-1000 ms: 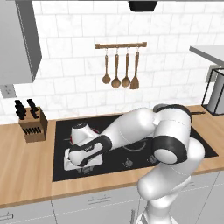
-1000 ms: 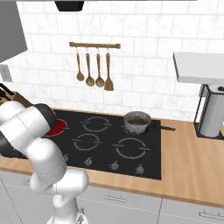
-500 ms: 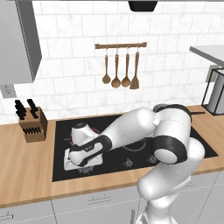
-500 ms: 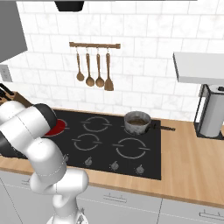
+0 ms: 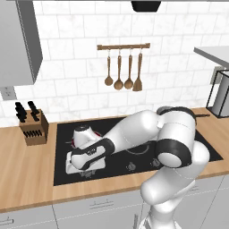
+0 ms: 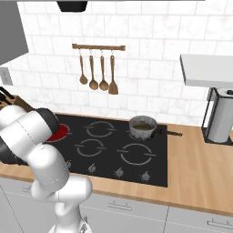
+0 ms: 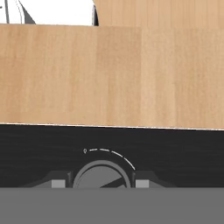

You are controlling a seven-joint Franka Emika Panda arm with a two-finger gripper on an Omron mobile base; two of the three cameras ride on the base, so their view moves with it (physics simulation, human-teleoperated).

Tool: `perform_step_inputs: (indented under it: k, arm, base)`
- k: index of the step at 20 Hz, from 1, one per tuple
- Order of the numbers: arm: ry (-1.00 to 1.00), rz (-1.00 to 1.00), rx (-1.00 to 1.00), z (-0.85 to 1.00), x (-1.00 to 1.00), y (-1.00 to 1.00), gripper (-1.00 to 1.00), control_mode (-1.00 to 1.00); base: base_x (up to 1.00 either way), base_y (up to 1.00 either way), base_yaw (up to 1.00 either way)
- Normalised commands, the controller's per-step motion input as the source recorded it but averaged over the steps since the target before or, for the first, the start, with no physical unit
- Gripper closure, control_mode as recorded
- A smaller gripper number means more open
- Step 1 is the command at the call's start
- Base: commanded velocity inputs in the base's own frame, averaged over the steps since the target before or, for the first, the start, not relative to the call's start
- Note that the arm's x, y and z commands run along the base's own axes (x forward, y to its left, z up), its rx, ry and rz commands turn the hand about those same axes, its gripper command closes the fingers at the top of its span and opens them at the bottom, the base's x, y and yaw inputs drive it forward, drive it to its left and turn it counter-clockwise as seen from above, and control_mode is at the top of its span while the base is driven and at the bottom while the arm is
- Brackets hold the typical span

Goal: Turn off the front left burner of the stove.

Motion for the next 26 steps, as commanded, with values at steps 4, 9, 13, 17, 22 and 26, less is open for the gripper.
perform_step_inputs:
  k: [4,9,13,17,22,26]
  arm:
    - [0.0,-0.18,0.0,-0.12,0.0,0.0,1.0,-1.0]
    - [0.0,-0.2,0.0,-0.16,0.0,0.0,1.0,-1.0]
    - [0.0,-0.18,0.0,-0.15,0.0,0.0,1.0,-1.0]
    - [0.0,-0.19,0.0,-0.17,0.0,0.0,1.0,-1.0]
    - [0.0,-0.2,0.0,-0.19,0.0,0.0,1.0,-1.0]
    - [0.0,-0.21,0.0,-0.22,0.0,0.0,1.0,-1.0]
  base:
    - [0.0,0.0,0.0]
    - [0.0,0.0,0.0]
    - [0.0,0.0,0.0]
    - [0.0,0.0,0.0]
    - [0.0,0.0,0.0]
    - [0.0,0.0,0.0]
